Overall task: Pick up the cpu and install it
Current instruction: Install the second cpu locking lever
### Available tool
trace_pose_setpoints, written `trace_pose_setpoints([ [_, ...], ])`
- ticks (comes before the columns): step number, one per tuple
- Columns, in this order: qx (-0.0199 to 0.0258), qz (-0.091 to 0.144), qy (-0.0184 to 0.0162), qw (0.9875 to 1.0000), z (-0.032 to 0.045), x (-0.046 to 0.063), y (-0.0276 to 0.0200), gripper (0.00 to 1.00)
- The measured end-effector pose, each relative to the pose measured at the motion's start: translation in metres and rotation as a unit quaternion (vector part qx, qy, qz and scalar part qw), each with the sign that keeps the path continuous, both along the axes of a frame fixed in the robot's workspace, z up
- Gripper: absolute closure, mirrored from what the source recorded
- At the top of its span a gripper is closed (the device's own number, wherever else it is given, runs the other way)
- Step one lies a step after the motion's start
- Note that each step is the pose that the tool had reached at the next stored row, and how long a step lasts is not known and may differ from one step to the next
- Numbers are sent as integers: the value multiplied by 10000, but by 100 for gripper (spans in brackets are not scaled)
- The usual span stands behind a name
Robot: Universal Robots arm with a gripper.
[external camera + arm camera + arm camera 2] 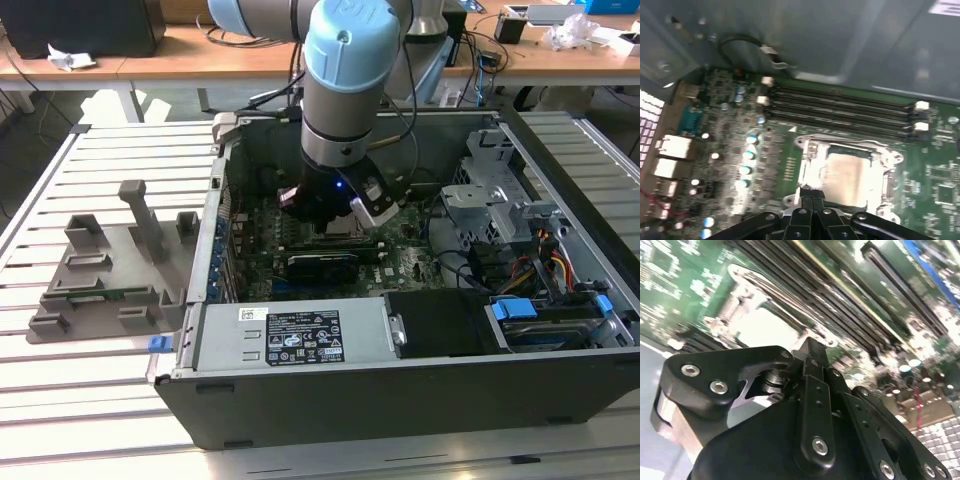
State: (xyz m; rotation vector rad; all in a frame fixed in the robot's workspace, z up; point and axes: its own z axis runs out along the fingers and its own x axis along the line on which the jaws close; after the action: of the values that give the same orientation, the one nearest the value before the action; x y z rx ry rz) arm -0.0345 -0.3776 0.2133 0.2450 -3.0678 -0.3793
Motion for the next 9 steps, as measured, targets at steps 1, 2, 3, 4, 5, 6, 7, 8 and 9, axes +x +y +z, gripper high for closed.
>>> trace_pose_setpoints([
  [1,-4,-1,9,10000,-1,48,14,89],
  [2,-14,1,22,10000,-3,120,36,89],
  [3,-31,0,33,10000,-7,186,66,89],
  [4,-75,1,38,10000,-10,234,112,89],
  [5,-162,-1,38,9999,-11,248,152,89],
  [6,-269,-1,38,9996,-11,252,186,89],
  [7,-360,-1,38,9993,-11,255,212,89],
  [8,-533,-2,38,9986,-12,260,265,89],
  [9,-668,-3,38,9978,-14,261,311,89],
])
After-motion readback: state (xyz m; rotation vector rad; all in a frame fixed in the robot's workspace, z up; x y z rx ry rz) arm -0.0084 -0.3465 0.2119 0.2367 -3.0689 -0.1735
